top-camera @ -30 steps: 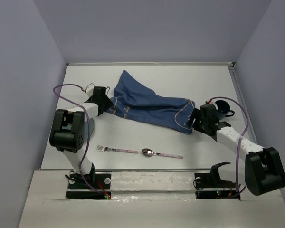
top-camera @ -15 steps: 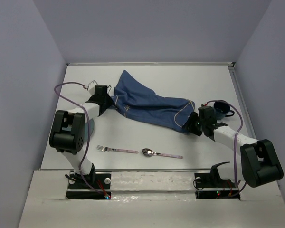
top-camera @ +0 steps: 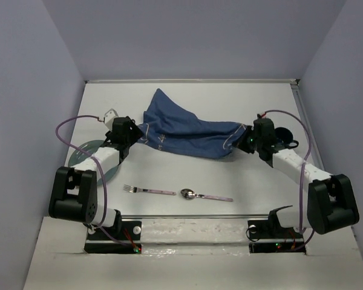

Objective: Set the dinner table for one person

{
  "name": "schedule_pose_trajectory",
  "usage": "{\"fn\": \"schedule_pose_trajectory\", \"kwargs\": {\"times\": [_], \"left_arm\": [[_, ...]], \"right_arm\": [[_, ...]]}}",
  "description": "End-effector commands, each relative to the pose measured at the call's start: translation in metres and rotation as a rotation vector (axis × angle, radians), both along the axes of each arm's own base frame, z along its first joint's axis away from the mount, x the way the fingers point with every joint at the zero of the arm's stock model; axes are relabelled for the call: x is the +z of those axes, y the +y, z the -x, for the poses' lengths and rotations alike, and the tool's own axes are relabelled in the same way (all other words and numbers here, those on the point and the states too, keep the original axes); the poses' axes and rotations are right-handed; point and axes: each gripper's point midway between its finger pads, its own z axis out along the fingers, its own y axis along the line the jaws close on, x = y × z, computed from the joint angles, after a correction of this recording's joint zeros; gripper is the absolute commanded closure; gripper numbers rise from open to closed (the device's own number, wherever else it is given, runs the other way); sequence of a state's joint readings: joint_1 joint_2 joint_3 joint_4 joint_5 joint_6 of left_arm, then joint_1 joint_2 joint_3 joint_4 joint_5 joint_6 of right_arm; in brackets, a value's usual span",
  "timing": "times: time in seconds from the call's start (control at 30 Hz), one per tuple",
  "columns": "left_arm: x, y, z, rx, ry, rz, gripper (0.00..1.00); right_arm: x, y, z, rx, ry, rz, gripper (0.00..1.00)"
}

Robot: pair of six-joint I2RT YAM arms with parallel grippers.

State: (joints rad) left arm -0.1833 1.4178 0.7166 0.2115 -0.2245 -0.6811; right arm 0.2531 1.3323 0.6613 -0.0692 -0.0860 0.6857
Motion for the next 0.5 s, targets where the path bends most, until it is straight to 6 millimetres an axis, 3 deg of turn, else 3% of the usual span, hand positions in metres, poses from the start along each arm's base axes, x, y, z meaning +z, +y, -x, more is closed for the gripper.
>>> {"fn": "schedule_pose_trajectory", "kwargs": {"times": [0.0,0.03,0.07,0.1,0.2,0.33,0.47], "left_arm": [[-0.021,0.001,0.015,0.004,0.048,0.004,0.22],[-0.028,0.0,0.017,-0.001,0.061,0.01,0.22],[-0.031,0.0,0.018,-0.004,0.069,0.01,0.22],[-0.031,-0.001,0.016,-0.008,0.07,0.012,0.22],[-0.034,-0.003,0.014,-0.015,0.081,0.013,0.22],[-0.042,-0.004,0.015,-0.022,0.102,0.01,0.22],[-0.052,-0.017,0.011,-0.066,0.132,0.025,0.22]], "right_arm": [[0.136,0.003,-0.054,-0.012,-0.34,-0.023,1.0],[0.169,0.006,-0.059,0.002,-0.401,-0.041,1.0],[0.168,0.008,-0.058,0.011,-0.395,-0.044,1.0],[0.196,0.009,-0.059,0.019,-0.452,-0.056,1.0],[0.229,0.003,-0.059,0.007,-0.516,-0.033,1.0],[0.229,-0.015,-0.062,-0.056,-0.526,0.035,1.0],[0.221,-0.011,-0.068,-0.043,-0.499,0.031,1.0]]}}
